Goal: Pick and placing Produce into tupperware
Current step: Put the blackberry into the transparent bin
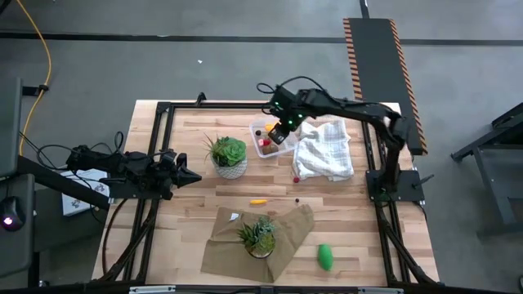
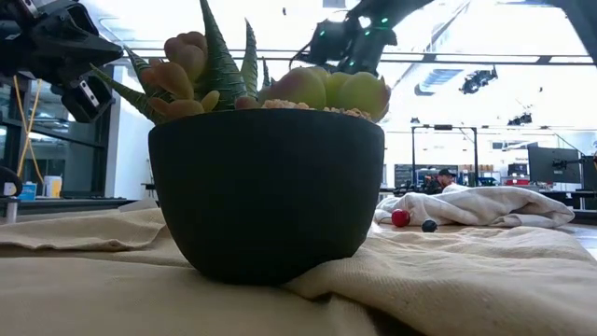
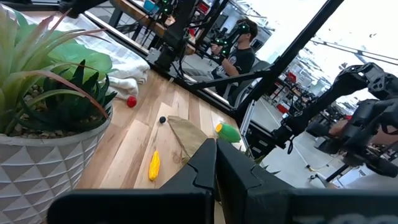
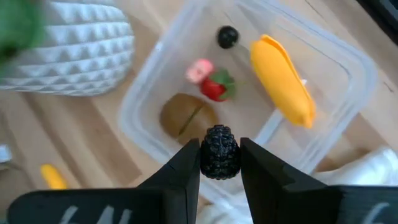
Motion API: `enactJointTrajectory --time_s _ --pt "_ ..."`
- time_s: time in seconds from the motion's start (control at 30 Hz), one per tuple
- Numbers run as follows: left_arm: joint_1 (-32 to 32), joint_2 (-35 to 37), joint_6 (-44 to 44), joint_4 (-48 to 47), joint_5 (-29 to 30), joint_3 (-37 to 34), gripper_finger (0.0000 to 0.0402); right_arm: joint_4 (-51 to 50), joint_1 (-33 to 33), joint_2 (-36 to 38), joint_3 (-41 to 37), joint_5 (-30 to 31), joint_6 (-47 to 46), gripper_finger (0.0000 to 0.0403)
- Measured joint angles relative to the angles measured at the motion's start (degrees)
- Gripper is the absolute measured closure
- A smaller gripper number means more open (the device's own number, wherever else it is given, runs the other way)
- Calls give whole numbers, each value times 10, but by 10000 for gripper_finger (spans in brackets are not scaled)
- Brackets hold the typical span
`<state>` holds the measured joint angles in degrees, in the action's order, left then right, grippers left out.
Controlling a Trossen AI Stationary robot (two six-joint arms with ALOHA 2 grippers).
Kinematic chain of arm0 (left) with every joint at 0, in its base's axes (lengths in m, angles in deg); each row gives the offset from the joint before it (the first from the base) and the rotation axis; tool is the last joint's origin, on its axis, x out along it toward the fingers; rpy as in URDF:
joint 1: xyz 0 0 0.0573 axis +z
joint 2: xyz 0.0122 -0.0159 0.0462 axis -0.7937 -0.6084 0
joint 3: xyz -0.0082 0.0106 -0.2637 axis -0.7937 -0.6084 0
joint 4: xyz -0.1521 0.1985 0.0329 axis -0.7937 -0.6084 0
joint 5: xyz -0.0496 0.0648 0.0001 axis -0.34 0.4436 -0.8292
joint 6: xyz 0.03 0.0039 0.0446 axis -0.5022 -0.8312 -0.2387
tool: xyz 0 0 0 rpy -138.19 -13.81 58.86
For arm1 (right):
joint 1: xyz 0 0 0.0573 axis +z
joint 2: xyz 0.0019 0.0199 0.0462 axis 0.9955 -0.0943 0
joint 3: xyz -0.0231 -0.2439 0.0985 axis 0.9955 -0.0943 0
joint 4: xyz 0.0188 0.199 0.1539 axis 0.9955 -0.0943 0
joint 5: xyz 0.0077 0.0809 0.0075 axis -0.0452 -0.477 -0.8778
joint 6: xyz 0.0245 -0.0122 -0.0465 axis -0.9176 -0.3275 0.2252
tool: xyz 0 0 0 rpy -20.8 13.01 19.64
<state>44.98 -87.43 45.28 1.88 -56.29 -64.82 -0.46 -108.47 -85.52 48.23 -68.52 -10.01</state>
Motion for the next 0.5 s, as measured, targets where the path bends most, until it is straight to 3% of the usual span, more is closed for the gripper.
enactJointTrajectory --time_s 0.2,0.5 --pt "0 0 0 0 0 0 401 -53 -16 -74 79 -3 20 320" --pt "0 0 0 0 0 0 401 -60 -16 -104 59 -7 29 320"
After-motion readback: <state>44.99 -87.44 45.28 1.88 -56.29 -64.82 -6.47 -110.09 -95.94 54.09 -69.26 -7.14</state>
